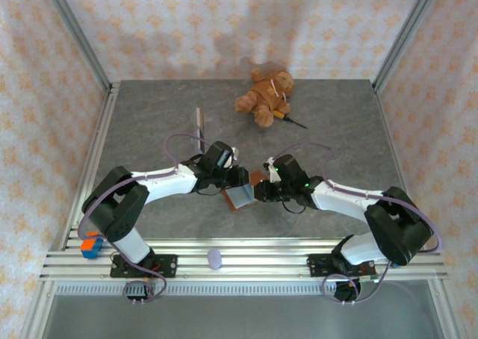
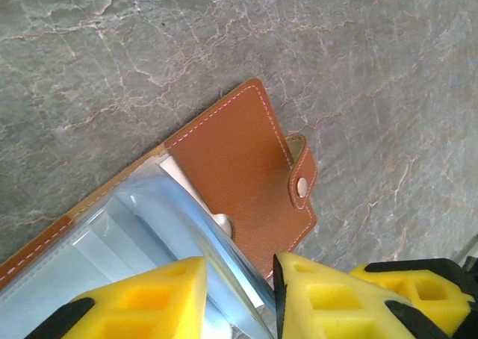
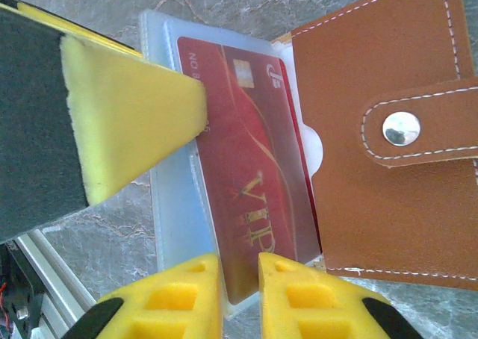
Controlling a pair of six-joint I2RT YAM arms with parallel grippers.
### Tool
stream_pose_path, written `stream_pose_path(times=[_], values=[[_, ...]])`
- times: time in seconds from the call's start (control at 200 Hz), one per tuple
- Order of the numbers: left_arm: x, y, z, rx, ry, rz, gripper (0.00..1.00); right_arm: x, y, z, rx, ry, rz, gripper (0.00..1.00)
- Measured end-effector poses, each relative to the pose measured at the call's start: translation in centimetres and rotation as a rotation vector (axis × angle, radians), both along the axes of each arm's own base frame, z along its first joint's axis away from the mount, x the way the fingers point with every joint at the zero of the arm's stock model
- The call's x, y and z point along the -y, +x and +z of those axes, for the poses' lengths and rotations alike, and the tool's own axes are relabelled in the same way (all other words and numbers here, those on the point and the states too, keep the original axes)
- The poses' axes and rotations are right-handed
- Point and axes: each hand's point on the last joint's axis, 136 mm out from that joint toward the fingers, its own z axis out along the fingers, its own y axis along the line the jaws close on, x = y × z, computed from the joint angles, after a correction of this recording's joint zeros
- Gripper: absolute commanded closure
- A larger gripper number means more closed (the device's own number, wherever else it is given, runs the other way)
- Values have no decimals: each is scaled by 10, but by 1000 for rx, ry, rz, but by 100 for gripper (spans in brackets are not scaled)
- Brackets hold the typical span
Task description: Put the credit cards into the card holder
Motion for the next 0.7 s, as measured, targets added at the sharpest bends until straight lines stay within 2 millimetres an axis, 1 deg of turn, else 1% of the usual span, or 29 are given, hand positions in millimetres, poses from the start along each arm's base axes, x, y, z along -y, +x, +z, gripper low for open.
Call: stream_pose_path(times=[0.165,0.34,0.526,0.701], values=[[-3,0,1,7,0,2,70,0,0,0,2,0,3,83],[-8,0,-1,5,7,4,70,0,0,1,5,2,3,78],[-15,-3,-5,-3,14,14,70,0,0,1,6,1,4,71],[-18,-3,-7,-1,21,12,68,0,0,1,7,1,5,71]])
